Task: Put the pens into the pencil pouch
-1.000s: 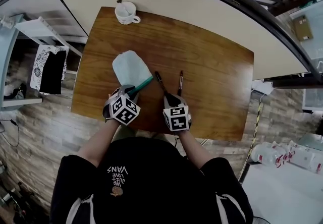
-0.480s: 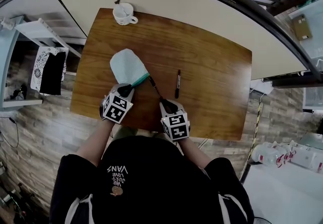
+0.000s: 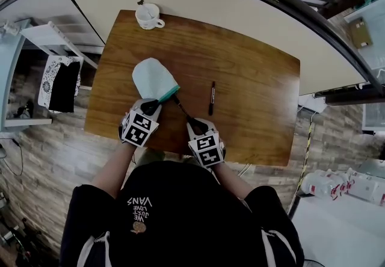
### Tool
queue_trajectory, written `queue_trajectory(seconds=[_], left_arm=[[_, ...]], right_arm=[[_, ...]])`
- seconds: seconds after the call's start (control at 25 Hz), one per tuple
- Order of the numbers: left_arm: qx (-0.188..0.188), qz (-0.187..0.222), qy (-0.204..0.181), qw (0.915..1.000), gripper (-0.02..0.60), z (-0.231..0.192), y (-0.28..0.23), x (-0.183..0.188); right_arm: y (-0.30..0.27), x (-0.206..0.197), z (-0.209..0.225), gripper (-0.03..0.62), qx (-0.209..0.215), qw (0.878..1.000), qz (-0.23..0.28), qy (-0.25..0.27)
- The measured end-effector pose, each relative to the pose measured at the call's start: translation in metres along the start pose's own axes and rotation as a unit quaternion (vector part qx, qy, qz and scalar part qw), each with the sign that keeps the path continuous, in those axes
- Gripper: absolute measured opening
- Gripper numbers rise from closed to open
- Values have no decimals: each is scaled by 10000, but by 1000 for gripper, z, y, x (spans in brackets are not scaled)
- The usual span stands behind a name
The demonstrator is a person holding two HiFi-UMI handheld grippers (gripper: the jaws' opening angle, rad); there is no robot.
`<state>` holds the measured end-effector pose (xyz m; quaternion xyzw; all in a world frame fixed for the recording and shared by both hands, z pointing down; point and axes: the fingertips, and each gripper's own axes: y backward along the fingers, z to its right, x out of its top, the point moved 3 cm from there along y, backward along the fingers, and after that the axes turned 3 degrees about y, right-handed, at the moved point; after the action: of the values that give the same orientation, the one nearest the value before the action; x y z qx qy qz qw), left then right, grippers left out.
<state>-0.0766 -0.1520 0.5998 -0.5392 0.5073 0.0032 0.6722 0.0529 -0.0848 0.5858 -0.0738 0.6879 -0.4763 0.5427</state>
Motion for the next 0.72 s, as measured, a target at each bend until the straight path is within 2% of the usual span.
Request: queue_trajectory(seconds=[0.12, 0.6, 0.72], left_arm=[[-47, 143, 67, 9999, 54, 2, 6, 5], [-35, 752, 239, 9969, 52, 1, 25, 32], [-46, 744, 179, 9971, 52, 0, 23, 30]], right_arm=[[0, -4, -1, 67, -16, 9997, -133, 192], [-4, -9, -6, 66, -13, 9995, -251, 209], [-5, -3, -9, 66, 3, 9997, -193, 162]])
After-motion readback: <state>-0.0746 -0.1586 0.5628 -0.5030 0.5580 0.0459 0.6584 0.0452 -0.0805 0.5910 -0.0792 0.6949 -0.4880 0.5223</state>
